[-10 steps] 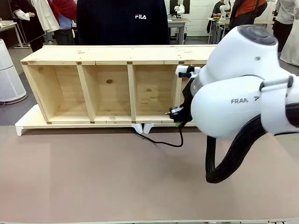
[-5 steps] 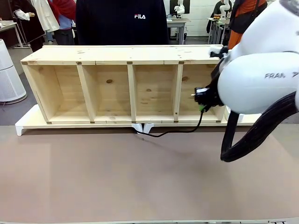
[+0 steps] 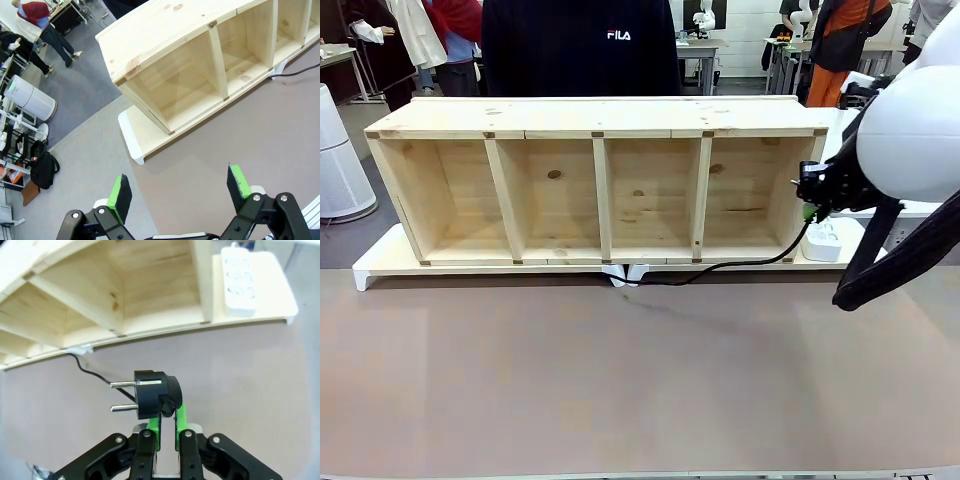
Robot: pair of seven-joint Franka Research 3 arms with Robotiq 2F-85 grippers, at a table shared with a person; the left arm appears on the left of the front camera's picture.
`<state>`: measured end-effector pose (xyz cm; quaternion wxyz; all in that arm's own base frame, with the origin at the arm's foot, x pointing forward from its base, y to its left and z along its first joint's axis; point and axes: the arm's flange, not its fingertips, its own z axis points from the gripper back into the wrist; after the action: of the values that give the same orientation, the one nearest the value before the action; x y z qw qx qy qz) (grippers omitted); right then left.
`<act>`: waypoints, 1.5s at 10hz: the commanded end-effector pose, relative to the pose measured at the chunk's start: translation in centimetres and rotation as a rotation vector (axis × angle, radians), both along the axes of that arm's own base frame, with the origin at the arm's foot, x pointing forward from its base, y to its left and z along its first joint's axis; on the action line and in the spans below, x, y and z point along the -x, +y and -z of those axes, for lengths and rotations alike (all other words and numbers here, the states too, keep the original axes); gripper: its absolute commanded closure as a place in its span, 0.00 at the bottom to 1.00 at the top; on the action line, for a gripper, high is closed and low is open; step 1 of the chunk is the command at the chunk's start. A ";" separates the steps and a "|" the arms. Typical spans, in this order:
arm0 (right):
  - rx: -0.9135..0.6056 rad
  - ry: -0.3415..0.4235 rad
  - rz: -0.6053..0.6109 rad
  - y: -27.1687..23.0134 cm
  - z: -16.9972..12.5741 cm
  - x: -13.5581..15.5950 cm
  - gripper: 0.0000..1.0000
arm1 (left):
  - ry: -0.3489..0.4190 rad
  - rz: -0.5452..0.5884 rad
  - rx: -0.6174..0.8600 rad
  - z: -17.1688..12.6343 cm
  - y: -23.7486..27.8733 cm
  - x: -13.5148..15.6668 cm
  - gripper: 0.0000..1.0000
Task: Perform cable management.
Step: Pull the grasped Power Cable to the location of the Power Strip.
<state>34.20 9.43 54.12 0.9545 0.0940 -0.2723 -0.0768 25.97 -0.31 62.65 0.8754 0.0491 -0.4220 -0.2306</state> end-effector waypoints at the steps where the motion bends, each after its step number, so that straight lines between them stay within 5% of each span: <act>1: 0.008 -0.013 0.048 -4.7 11.3 10.5 0.84 | -0.001 -0.001 0.000 0.0 0.0 0.0 0.00; 8: 0.109 -0.004 0.196 -8.8 10.8 9.2 0.84 | -0.001 -0.001 0.000 0.0 0.0 0.0 0.00; 15: 0.443 -0.068 0.078 -9.7 9.0 3.9 0.84 | -0.001 -0.001 0.000 0.0 0.0 0.0 0.00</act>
<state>36.32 1.57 53.18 0.9486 -0.1097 -0.2917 -0.0555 25.97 -0.31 62.65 0.8754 0.0491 -0.4220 -0.2306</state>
